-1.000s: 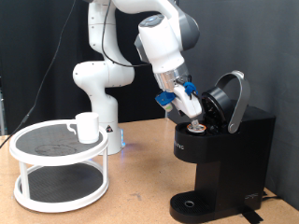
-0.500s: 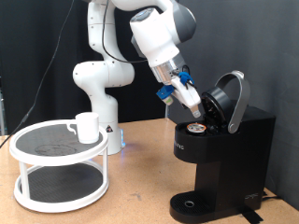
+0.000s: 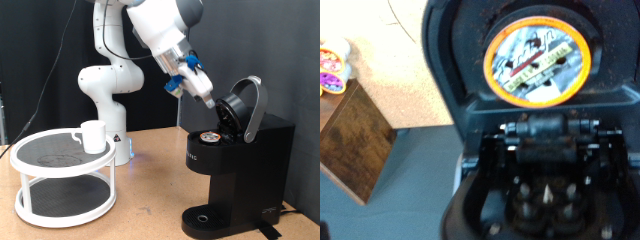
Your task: Make a cup of coffee with the keurig machine
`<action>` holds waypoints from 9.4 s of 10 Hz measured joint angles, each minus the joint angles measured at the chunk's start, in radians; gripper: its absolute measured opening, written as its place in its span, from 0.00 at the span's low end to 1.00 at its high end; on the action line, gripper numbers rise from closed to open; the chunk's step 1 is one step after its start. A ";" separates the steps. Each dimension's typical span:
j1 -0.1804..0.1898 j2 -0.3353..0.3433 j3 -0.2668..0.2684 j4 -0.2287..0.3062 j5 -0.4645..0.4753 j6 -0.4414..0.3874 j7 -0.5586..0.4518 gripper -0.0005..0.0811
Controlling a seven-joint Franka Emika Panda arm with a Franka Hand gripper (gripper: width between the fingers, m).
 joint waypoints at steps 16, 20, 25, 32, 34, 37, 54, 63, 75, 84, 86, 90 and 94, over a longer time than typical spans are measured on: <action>0.029 0.023 -0.016 0.268 0.216 -0.314 0.020 0.91; 0.050 0.070 0.084 0.308 0.161 -0.221 0.100 0.91; 0.079 0.134 0.201 0.333 0.094 -0.097 0.194 0.91; 0.104 0.201 0.289 0.370 -0.072 -0.022 0.254 0.91; 0.094 0.194 0.283 0.358 -0.104 -0.040 0.250 0.59; 0.069 0.170 0.259 0.319 -0.111 -0.076 0.228 0.20; -0.099 0.084 0.138 0.147 -0.339 -0.124 0.149 0.01; -0.129 0.192 0.134 0.053 -0.391 0.076 0.126 0.01; -0.146 0.055 0.025 -0.028 0.037 -0.026 -0.259 0.01; -0.174 -0.140 -0.019 -0.267 0.212 -0.066 -0.351 0.01; -0.212 -0.201 -0.022 -0.301 0.113 -0.140 -0.287 0.01; -0.229 -0.230 -0.057 -0.305 0.047 -0.328 -0.270 0.01; -0.287 -0.295 -0.153 -0.301 -0.011 -0.485 -0.295 0.01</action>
